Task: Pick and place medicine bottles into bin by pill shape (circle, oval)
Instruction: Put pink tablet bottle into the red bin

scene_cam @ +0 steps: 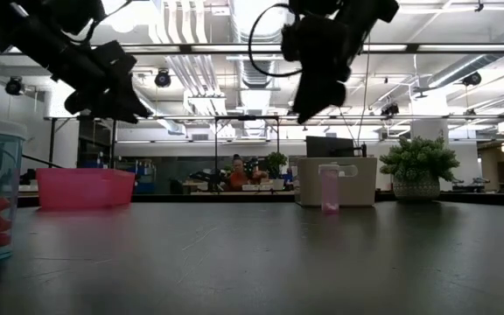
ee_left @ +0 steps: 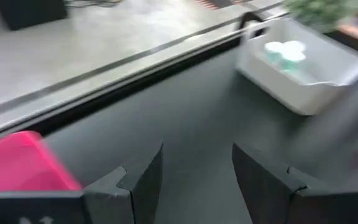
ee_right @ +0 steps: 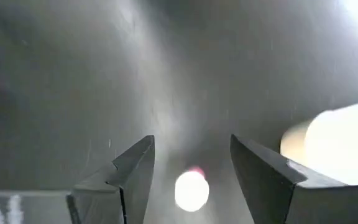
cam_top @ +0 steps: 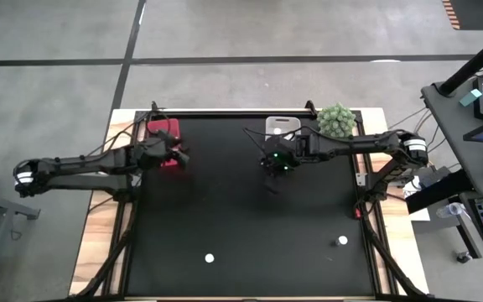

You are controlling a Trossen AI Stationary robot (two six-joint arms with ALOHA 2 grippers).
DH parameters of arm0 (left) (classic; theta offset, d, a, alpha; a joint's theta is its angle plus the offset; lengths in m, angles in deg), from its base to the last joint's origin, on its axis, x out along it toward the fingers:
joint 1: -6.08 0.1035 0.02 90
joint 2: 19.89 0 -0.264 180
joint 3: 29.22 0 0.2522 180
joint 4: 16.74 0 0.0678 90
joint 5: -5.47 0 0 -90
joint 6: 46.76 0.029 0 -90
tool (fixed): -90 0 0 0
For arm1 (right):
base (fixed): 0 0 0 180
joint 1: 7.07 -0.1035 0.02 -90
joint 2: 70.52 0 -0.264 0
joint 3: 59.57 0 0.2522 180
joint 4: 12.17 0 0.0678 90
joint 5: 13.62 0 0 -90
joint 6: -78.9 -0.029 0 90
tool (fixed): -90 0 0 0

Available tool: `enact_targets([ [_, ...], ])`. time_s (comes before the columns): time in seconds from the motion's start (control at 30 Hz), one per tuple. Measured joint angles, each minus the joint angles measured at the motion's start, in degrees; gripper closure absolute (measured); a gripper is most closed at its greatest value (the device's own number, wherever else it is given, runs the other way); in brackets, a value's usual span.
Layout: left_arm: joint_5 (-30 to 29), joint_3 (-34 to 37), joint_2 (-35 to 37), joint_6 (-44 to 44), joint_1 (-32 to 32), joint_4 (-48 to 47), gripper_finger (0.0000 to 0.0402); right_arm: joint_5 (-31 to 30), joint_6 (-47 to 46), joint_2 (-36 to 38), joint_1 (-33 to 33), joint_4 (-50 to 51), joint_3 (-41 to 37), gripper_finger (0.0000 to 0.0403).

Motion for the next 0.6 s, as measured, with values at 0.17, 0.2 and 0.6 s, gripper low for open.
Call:
enact_targets([
  [0.17,5.0,0.0,0.2,0.1,-1.0,2.5,0.0225,0.2,-9.6,0.0,-0.8,8.9,0.0,0.0199],
  [0.2,5.3,0.0,0.3,0.1,-1.0,2.6,0.0225,0.2,-11.6,0.0,-1.0,10.2,0.0,0.0199],
  [0.6,4.9,0.0,0.1,3.0,-1.0,4.9,0.0225,-3.4,-20.6,0.0,-4.8,10.0,-0.8,0.0199],
])
